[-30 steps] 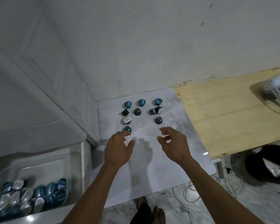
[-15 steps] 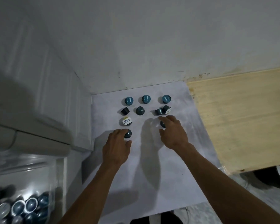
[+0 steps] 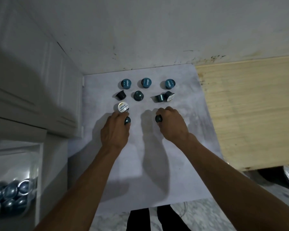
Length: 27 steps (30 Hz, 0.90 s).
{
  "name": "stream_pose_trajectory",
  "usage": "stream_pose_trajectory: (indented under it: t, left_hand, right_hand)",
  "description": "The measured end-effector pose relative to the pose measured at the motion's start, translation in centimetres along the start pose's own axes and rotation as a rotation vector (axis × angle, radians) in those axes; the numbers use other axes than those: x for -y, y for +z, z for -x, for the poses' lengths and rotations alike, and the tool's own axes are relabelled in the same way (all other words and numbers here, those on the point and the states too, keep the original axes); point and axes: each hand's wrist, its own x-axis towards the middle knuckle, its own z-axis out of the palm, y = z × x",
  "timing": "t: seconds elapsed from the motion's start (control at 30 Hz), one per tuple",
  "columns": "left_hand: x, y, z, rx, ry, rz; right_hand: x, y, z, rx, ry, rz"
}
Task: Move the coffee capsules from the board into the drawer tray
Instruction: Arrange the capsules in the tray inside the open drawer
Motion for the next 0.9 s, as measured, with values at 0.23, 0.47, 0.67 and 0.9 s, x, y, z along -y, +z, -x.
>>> stream_pose_trajectory:
  t: [0.23, 0.47, 0.67, 0.9]
  left_hand:
    - [-0.6, 0.4, 0.3, -0.030, 0.033, 0.068]
    - [-1.1, 1.8, 1.8, -0.137, 0.124, 0.236]
    - [-0.6, 4.6, 3.1, -0.314, 0.176, 0.379]
    - [0.0, 6.4, 4.1, -0.449, 0.203, 0.381]
  right_hand:
    - [-1.1, 0.0, 0.9, -0.025, -0.060, -0.231]
    - [-2.0, 1.7, 2.3, -0.155, -0.158, -0.265]
    - [-2.8, 3.9, 2.8, -0.410, -0.199, -0.318]
    - [-3.7, 6.1, 3.4, -0.580, -0.262, -0.348]
